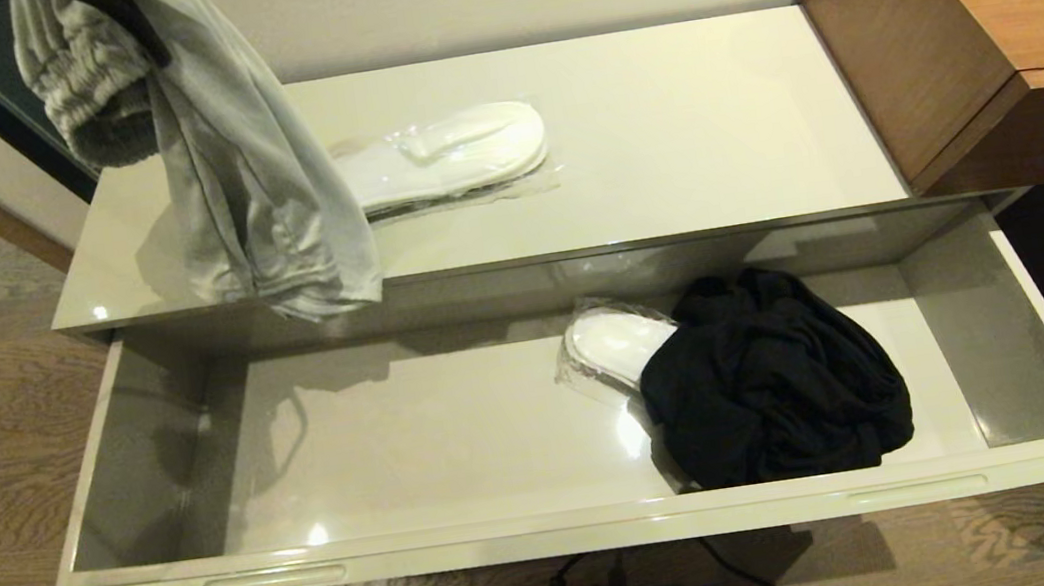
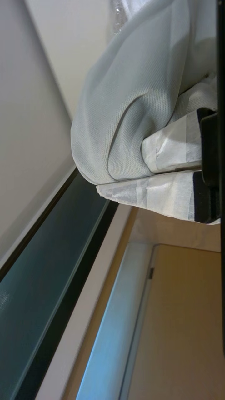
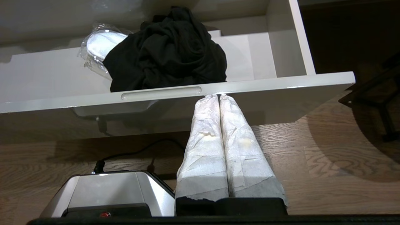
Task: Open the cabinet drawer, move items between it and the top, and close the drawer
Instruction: Place the shorts on the table
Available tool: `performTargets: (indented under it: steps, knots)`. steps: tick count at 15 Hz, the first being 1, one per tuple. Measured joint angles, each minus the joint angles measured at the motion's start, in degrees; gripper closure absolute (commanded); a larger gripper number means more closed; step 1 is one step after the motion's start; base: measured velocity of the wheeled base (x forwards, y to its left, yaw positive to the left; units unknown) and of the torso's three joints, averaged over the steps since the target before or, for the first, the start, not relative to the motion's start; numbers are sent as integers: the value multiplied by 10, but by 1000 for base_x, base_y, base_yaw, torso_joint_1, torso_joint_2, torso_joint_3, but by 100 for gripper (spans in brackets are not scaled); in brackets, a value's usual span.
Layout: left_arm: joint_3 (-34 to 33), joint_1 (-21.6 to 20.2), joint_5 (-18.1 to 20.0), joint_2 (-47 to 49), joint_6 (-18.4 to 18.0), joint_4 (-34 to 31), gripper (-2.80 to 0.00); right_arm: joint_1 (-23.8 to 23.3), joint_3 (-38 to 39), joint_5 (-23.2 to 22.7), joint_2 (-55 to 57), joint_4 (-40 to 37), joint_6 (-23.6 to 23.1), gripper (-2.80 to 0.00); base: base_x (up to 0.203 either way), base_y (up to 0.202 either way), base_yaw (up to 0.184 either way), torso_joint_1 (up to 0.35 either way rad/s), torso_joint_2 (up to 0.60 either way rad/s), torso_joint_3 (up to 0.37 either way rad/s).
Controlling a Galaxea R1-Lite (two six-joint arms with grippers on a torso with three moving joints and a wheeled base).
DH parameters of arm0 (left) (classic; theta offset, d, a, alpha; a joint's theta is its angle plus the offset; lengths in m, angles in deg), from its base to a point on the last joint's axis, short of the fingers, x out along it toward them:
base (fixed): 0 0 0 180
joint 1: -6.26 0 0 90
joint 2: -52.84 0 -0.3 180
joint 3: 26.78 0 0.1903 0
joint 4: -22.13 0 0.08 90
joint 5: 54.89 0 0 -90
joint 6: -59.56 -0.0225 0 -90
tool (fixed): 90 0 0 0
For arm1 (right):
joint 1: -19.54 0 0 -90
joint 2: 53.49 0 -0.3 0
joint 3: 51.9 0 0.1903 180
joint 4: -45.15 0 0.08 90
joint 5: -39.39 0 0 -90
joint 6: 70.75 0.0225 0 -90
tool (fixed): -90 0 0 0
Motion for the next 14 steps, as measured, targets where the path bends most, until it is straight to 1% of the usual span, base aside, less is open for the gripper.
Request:
performTargets:
  steps: [4, 6, 9, 12, 14]
  knots:
    - [0, 38, 0, -48, -12, -5, 0, 0, 0, 0, 0, 0, 0, 0, 0, 0, 0, 0, 0, 0]
    - [0, 47, -1, -63, -13, -5, 0, 0, 0, 0, 0, 0, -1, 0, 0, 0, 0, 0, 0, 0]
    - [-1, 49, -4, -72, -13, -3, 0, -1, 0, 0, 0, 0, 0, 0, 0, 0, 0, 0, 0, 0]
    - [0, 45, -4, -59, -5, 10, 0, 0, 0, 0, 0, 0, 0, 0, 0, 0, 0, 0, 0, 0]
    - [-1, 28, -3, -26, -2, 53, 0, 0, 0, 0, 0, 0, 0, 0, 0, 0, 0, 0, 0, 0]
